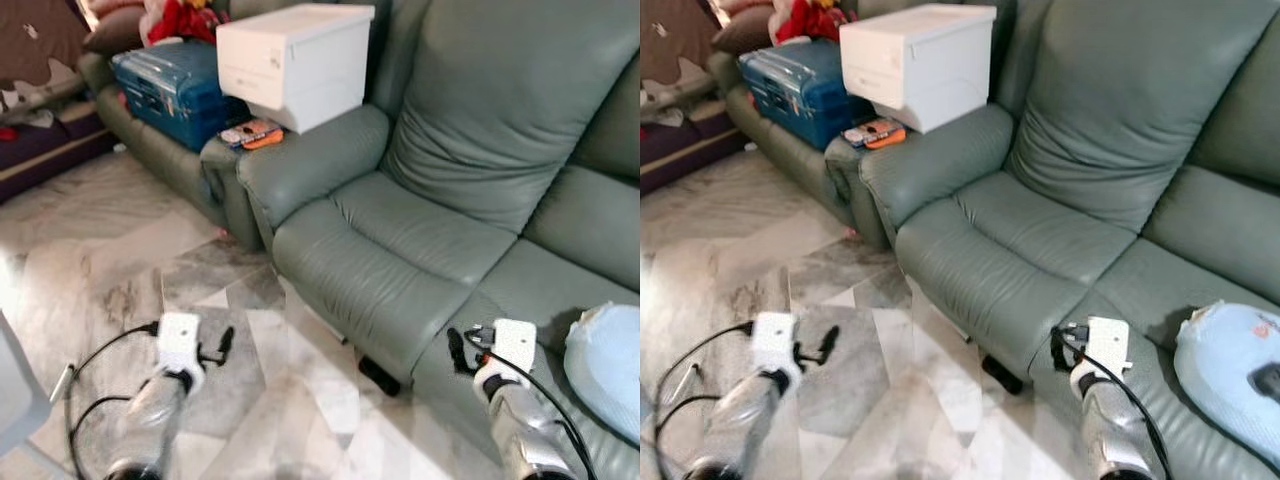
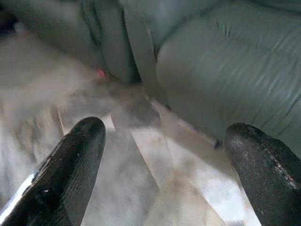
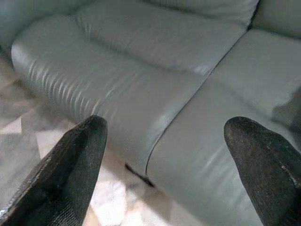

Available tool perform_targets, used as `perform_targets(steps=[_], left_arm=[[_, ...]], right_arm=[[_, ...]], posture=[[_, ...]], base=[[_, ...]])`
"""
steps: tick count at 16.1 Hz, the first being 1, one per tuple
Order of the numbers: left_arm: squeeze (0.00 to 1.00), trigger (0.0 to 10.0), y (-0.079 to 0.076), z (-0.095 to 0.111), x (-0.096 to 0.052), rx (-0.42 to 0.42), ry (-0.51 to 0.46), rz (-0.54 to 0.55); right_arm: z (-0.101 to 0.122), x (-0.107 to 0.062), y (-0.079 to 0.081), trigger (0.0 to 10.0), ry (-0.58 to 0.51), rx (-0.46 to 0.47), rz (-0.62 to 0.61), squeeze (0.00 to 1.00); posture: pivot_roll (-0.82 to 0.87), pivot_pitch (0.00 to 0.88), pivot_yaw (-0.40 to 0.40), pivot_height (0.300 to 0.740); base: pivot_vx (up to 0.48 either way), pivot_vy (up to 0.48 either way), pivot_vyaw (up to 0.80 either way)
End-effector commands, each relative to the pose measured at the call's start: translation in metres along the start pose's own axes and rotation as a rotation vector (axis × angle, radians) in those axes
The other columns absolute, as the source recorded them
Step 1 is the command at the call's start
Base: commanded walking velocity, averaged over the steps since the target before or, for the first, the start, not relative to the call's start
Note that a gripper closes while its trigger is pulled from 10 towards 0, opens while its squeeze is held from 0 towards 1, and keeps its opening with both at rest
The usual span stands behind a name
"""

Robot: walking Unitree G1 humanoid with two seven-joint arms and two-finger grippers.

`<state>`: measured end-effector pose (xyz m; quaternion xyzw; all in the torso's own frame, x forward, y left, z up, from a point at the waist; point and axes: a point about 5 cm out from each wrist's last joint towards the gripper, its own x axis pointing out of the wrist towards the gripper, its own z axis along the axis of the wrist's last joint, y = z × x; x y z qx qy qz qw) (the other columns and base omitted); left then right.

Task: Picking trash to rubbish bin

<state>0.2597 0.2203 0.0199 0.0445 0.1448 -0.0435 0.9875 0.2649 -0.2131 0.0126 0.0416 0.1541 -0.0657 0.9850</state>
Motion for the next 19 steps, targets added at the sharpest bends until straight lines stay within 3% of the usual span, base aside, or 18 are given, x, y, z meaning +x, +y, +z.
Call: perform_targets(steps=[1, 2, 3, 6, 10, 14, 19], left_arm=[[0.00, 10.0, 0.007, 0.016, -0.005, 0.032, -0.069, 0.014], [0.00, 10.0, 0.014, 0.025, -0.016, 0.052, -0.129, 0.065], [0.00, 10.0, 0.020, 0.030, -0.025, -0.026, -0.155, 0.151], [0.00, 10.0, 0.015, 0.037, -0.037, 0.034, -0.168, 0.177], [0.00, 10.0, 0.014, 0.049, -0.021, 0.032, -0.126, 0.237], [0.00, 10.0, 0.012, 0.068, -0.010, 0.002, -0.158, 0.280], [0.00, 10.0, 0.005, 0.088, -0.005, -0.028, -0.208, 0.301]], right_arm=[[0.014, -0.003, 0.003, 10.0, -0.057, 0.003, -0.006, 0.00], [0.028, -0.011, 0.003, 10.0, -0.145, 0.020, -0.019, 0.00], [0.041, -0.021, 0.004, 10.0, -0.186, 0.067, -0.011, 0.00], [0.058, -0.036, 0.012, 10.0, -0.225, -0.027, 0.006, 0.00], [0.071, -0.043, 0.020, 10.0, -0.236, -0.131, 0.045, 0.00], [0.080, -0.039, 0.017, 10.0, -0.234, -0.109, 0.034, 0.00], [0.091, -0.037, 0.028, 10.0, -0.257, -0.111, 0.064, 0.00]], posture=[[-0.11, 0.000, 0.032, 0.740], [-0.11, 0.000, 0.029, 0.740], [-0.10, 0.000, 0.024, 0.740], [-0.12, 0.000, 0.024, 0.740], [-0.14, 0.000, 0.034, 0.740], [-0.14, 0.000, 0.034, 0.740], [-0.13, 0.000, 0.027, 0.740]], base=[[0.000, 0.000, 0.00], [0.000, 0.000, 0.00], [0.000, 0.000, 0.00], [0.000, 0.000, 0.00], [0.000, 0.000, 0.36], [0.000, 0.000, 0.80], [0.000, 0.000, 0.80]])
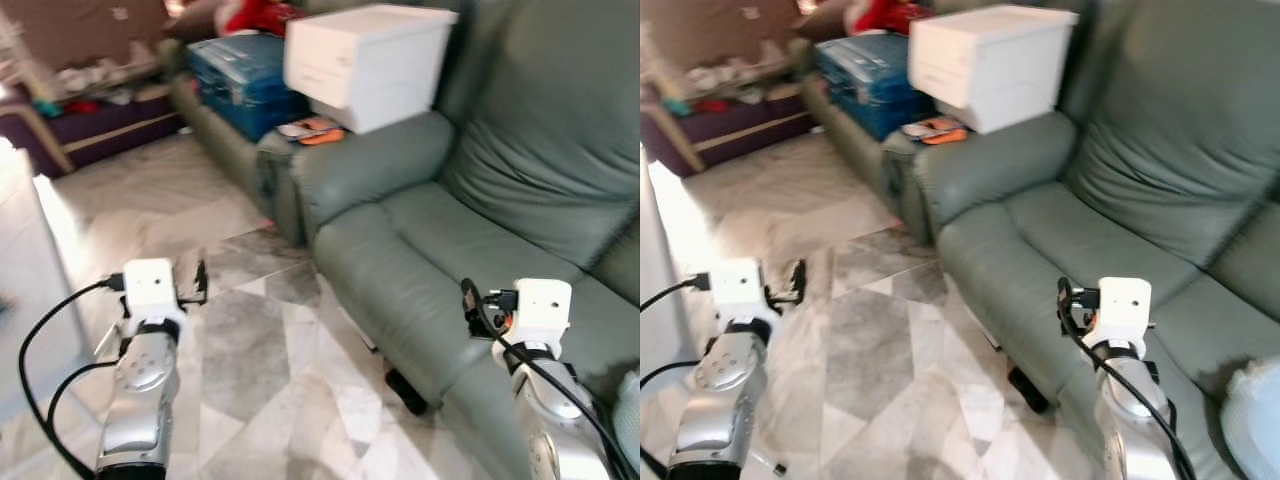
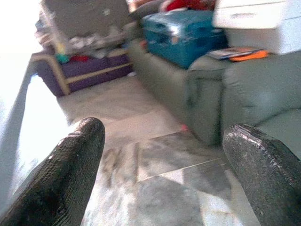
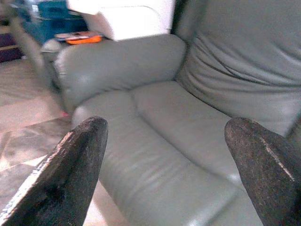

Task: Picking trash to rubbish bin

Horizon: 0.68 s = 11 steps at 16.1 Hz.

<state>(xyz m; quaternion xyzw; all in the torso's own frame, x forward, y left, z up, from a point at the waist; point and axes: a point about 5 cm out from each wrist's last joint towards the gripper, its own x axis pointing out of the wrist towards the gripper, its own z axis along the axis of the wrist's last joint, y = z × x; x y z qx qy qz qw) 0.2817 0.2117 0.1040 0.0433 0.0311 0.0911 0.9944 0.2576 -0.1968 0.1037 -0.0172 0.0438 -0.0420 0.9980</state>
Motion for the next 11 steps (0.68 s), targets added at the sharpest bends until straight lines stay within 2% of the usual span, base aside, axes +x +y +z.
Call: perform_targets(steps=[1, 11], left_arm=[[0.00, 10.0, 0.005, 0.002, 0.000, 0.009, 0.002, 0.030], [0.00, 10.0, 0.003, 0.010, 0.003, 0.011, -0.022, 0.056]], right_arm=[[0.012, 0.003, 0.006, 10.0, -0.037, 0.006, 0.026, 0.00], [0.036, 0.011, 0.014, 10.0, -0.101, 0.019, 0.071, 0.00]], posture=[[-0.13, 0.000, 0.026, 0.740], [-0.13, 0.000, 0.018, 0.740]], base=[[0.000, 0.000, 0.80], [0.000, 0.000, 0.80]])
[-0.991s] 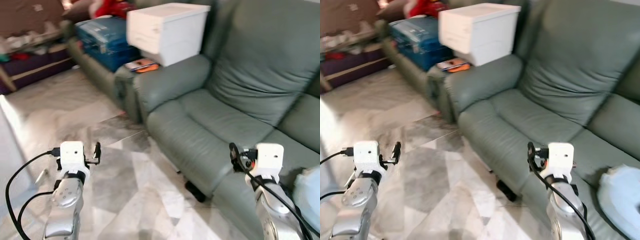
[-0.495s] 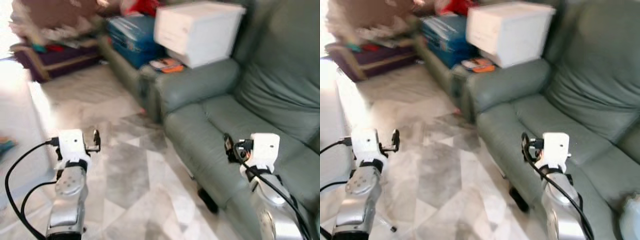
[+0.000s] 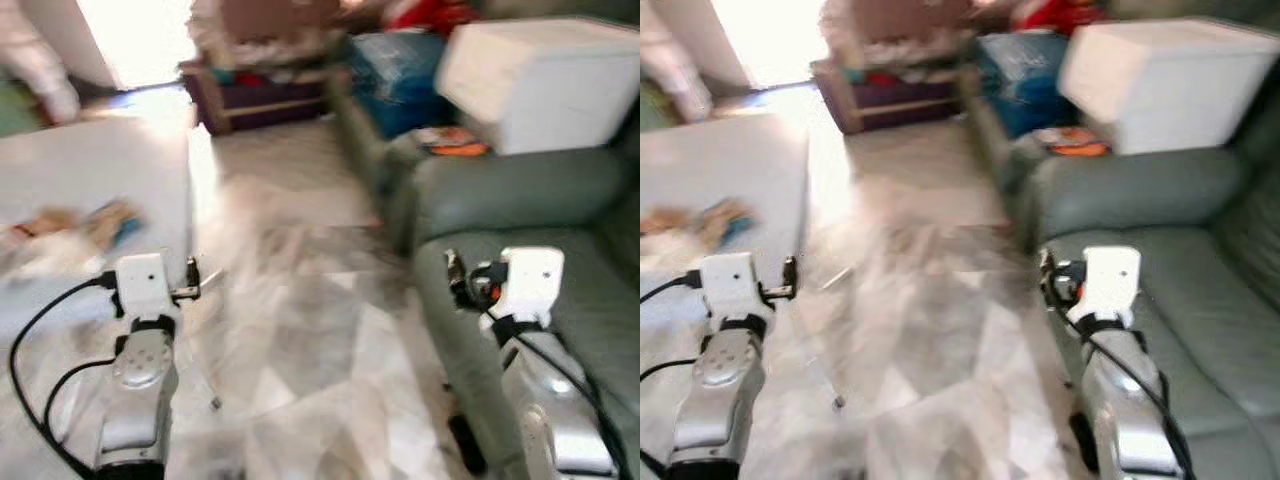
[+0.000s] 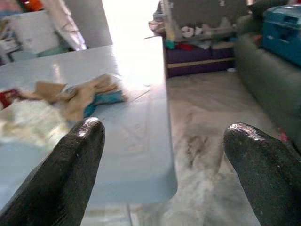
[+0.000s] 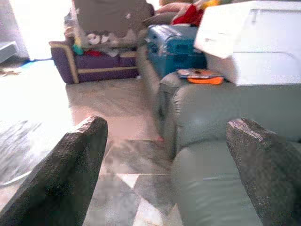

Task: Picking trash to rubbish bin

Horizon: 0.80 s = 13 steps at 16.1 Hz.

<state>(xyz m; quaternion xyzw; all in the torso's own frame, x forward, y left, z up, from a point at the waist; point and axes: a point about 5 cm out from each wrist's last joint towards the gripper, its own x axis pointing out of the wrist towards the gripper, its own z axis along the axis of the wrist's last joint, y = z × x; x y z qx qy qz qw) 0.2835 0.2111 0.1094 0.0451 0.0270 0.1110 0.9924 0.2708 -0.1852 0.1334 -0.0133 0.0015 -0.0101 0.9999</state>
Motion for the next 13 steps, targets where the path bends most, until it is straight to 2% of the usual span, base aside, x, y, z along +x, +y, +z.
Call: perform_targets(steps=[1, 7, 10, 13], left_arm=[[0.00, 10.0, 0.003, 0.006, 0.002, 0.008, -0.022, 0.015], [0.00, 10.0, 0.003, 0.007, 0.002, 0.006, -0.026, 0.020], [0.00, 10.0, 0.002, 0.007, 0.002, -0.010, -0.015, 0.020], [0.00, 10.0, -0.001, 0.006, 0.000, -0.026, -0.004, 0.018]], right_arm=[[0.007, 0.003, 0.003, 10.0, -0.023, 0.011, 0.013, 0.00], [0.013, 0.005, 0.008, 10.0, -0.039, 0.018, 0.027, 0.00], [0.016, 0.005, 0.009, 10.0, -0.053, 0.057, 0.016, 0.00], [0.018, 0.006, 0.007, 10.0, -0.063, 0.078, 0.011, 0.00]], posture=[[-0.13, 0.000, 0.018, 0.740], [-0.12, 0.000, 0.024, 0.740], [-0.13, 0.000, 0.024, 0.740], [-0.13, 0.000, 0.020, 0.740]], base=[[0.000, 0.000, 0.80], [0.000, 0.000, 0.80], [0.000, 0.000, 0.80], [0.000, 0.000, 0.00]])
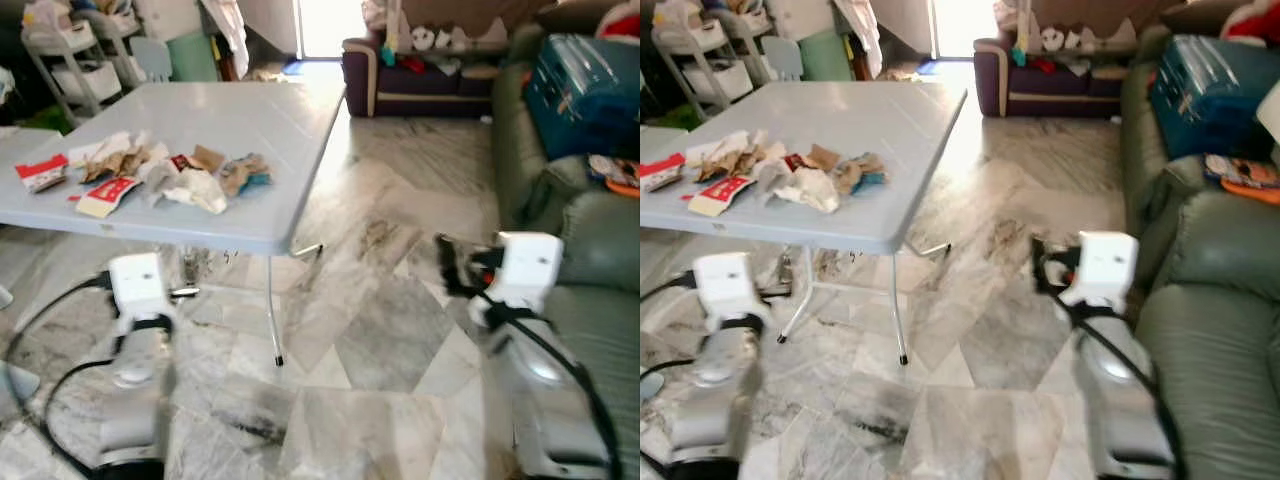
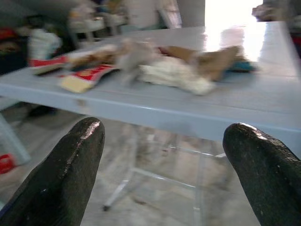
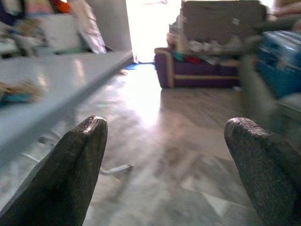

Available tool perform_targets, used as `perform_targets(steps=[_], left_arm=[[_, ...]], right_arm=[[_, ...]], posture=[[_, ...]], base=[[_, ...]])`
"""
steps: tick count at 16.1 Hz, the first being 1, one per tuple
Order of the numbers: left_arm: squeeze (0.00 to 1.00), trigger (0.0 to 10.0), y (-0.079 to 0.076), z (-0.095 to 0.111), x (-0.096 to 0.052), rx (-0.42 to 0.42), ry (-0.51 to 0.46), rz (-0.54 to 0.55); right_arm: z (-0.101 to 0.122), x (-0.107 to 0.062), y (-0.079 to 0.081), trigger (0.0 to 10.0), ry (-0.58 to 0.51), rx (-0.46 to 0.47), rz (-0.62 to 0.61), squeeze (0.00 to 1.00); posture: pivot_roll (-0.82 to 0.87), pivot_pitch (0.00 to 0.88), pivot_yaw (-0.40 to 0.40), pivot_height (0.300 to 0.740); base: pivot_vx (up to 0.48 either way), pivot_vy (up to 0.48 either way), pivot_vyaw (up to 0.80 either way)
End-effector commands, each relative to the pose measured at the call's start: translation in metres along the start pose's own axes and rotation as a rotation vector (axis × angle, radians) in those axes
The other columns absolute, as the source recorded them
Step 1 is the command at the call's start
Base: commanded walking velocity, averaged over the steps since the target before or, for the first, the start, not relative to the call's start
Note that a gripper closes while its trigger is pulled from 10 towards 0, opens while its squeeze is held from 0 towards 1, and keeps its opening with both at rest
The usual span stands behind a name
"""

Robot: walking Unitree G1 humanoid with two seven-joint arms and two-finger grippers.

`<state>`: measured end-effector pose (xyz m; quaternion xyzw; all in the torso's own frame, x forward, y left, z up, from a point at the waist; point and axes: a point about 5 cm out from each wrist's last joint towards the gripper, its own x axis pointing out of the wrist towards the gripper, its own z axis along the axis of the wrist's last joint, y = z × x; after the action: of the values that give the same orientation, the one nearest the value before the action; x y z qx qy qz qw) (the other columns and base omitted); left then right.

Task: Picking trash to rubbish bin

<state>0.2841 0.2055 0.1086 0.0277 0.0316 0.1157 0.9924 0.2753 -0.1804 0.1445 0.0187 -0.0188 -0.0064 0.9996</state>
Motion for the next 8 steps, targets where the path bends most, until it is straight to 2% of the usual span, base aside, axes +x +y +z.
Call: perform_targets(steps=[1, 6, 8], left_arm=[[0.00, 10.0, 0.004, 0.006, 0.000, 0.001, -0.015, 0.008], [0.00, 10.0, -0.001, 0.008, 0.001, 0.003, -0.018, -0.030], [0.00, 10.0, -0.014, 0.014, -0.002, -0.083, -0.047, -0.156]], right_arm=[[0.007, 0.002, 0.003, 10.0, -0.026, 0.010, 0.005, 0.00], [0.010, 0.001, 0.003, 10.0, -0.038, 0.007, 0.007, 0.00], [0.008, -0.006, -0.010, 10.0, -0.040, -0.042, -0.054, 0.00]], posture=[[-0.13, 0.000, 0.018, 0.740], [-0.13, 0.000, 0.016, 0.740], [-0.13, 0.000, 0.018, 0.740]], base=[[0.000, 0.000, 0.00], [0.000, 0.000, 0.00], [0.000, 0.000, 0.00]])
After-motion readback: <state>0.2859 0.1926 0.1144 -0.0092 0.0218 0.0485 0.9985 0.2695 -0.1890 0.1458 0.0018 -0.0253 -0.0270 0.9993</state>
